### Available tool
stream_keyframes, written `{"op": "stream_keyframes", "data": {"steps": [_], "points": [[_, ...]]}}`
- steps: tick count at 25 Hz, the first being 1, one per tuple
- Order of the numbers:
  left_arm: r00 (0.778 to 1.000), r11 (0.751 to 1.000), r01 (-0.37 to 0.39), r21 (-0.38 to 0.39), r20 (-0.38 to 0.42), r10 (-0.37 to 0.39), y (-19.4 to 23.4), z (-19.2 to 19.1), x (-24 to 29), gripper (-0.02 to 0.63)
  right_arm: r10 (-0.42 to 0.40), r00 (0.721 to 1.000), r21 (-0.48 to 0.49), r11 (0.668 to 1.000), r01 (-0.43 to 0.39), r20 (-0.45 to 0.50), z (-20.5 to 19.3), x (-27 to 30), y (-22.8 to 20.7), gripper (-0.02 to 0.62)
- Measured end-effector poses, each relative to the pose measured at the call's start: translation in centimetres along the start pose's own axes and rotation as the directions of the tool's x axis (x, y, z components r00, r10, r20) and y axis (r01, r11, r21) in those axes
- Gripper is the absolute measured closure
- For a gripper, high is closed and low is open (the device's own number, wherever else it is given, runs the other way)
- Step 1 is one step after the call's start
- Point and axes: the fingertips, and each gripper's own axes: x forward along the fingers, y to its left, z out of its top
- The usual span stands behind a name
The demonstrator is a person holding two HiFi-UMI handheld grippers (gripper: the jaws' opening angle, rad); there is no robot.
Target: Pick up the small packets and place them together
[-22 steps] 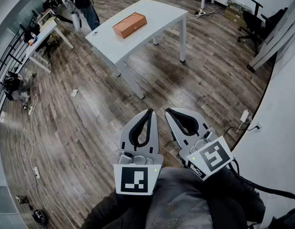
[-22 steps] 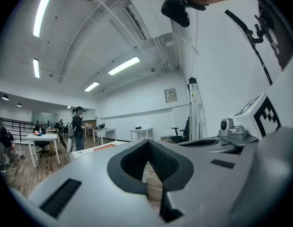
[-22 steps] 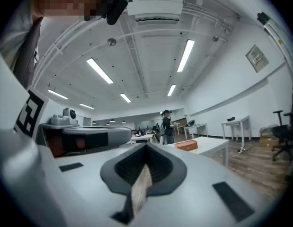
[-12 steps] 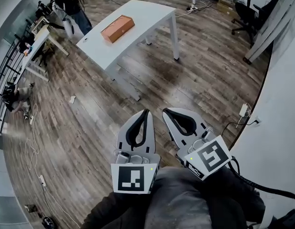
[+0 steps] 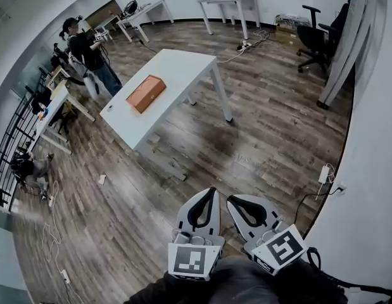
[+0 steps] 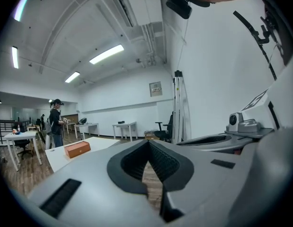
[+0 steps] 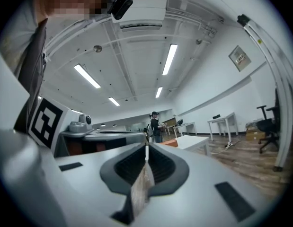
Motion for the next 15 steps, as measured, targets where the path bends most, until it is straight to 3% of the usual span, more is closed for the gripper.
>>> {"op": "stream_keyframes", "data": {"steps": [6, 11, 15], "points": [[1.000, 1.000, -0.005, -0.008, 0.001, 0.005, 0.6, -0.4, 2.4, 0.604, -0.037, 0.999, 0.037, 0.999, 0.038, -0.014, -1.0, 0.9, -3.7, 0.589], [0.998, 0.997, -0.058, -0.056, -0.038, 0.056, 5.4, -3.1, 4.0, 0.604, -0.030, 0.998, 0.067, 0.997, 0.034, -0.063, -3.2, 5.2, -5.5, 0.589], [0.995, 0.990, -0.098, -0.099, -0.019, 0.096, 11.0, -3.4, 6.4, 0.604, 0.009, 0.995, 0.042, 0.999, -0.005, -0.095, -3.6, 11.0, -6.1, 0.589]]}}
